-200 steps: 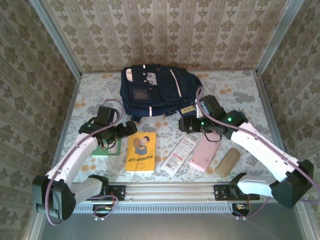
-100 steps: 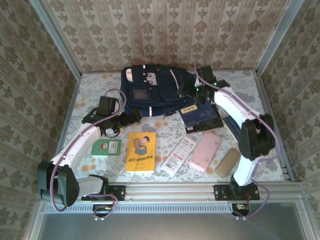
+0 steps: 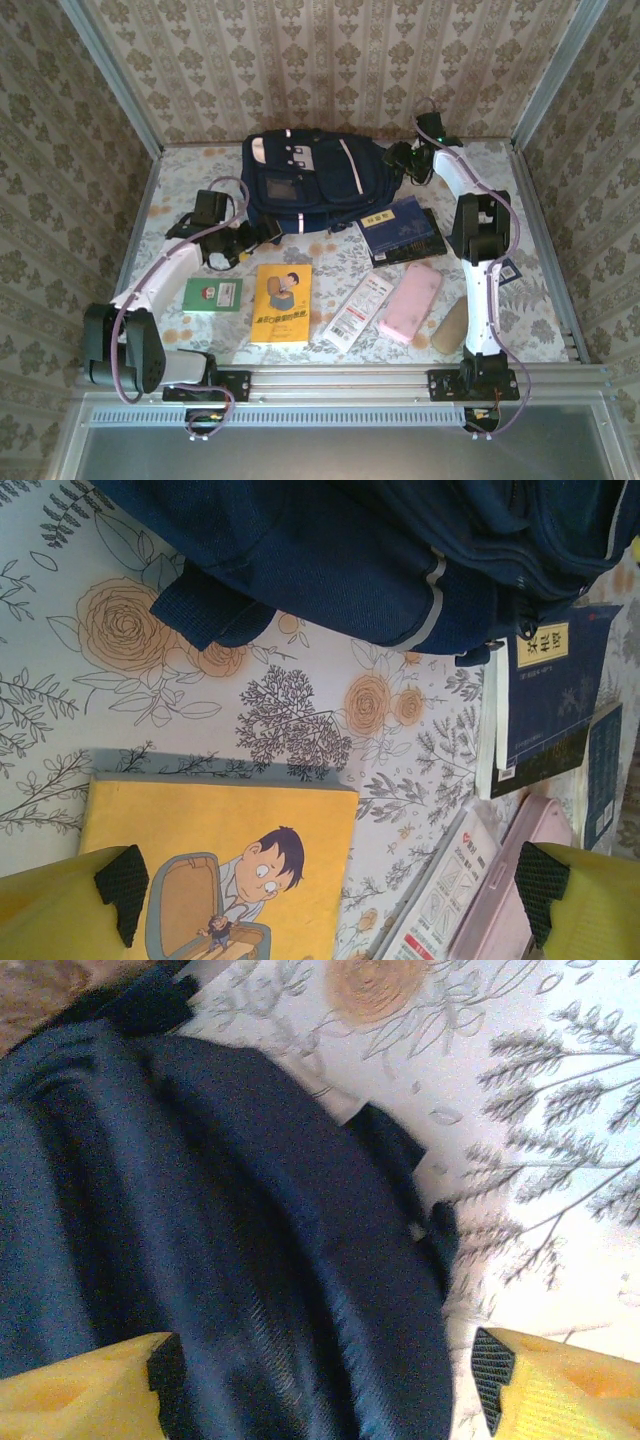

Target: Pack books, pencil case, and school supplies into a backpack

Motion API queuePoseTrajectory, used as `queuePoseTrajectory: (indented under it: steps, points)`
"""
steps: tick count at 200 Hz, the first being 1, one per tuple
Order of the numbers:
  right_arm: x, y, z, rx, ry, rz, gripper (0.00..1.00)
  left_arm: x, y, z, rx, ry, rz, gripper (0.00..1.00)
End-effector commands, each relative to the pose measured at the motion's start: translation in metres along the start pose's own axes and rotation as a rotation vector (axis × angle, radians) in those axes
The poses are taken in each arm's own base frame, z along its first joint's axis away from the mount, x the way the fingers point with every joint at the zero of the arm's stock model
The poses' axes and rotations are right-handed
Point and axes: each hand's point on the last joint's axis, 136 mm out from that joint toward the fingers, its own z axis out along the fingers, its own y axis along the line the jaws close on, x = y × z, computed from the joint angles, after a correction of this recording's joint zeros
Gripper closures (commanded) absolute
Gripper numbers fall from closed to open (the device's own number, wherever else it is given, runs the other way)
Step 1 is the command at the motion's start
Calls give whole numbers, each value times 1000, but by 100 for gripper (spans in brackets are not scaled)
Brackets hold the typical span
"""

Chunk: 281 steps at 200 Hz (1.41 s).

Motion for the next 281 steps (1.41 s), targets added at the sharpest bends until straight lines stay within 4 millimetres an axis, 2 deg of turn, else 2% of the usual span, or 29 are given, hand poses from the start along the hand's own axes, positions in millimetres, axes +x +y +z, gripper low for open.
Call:
queuePoseTrajectory:
  steps: [1,32,53,68,92,104,112,130,150,165,187,213,233,260,281]
  points:
    - [-4,5,5,-29,37,12,26,0,-4,1,44,5,-17,2]
    - [-6,-1,21,-44,57,27,34,1,2,6,39,14,-34,3]
    - [-3,-12,36,-67,85,78,36,2,3,7,39,23,-36,3]
    - [2,-12,46,-111,113,101,41,3,4,9,38,24,-37,3]
    - [9,0,55,-185,144,98,57,4,6,12,38,37,-50,3]
    - [8,10,51,-209,140,84,70,4,6,13,41,42,-52,3]
    - [6,17,46,-222,131,76,75,3,5,13,43,42,-51,3]
    - [-6,38,25,-261,89,61,86,3,4,11,45,34,-48,3]
    - [-20,67,-10,-308,37,61,96,0,1,6,46,15,-37,3]
    - [-34,95,-42,-362,-21,58,99,-2,-1,0,47,-6,-23,3]
    - [-36,126,-84,-393,-61,68,100,-5,-5,-10,44,-38,-1,3]
    - [-16,146,-127,-370,-46,75,100,-5,-10,-21,46,-63,21,3]
    - [12,151,-153,-330,-30,86,100,-4,-14,-31,48,-81,39,3]
    - [65,144,-179,-285,-12,89,100,1,-19,-48,56,-112,71,3]
    - [96,123,-202,-261,-6,125,100,8,-22,-61,63,-139,100,3]
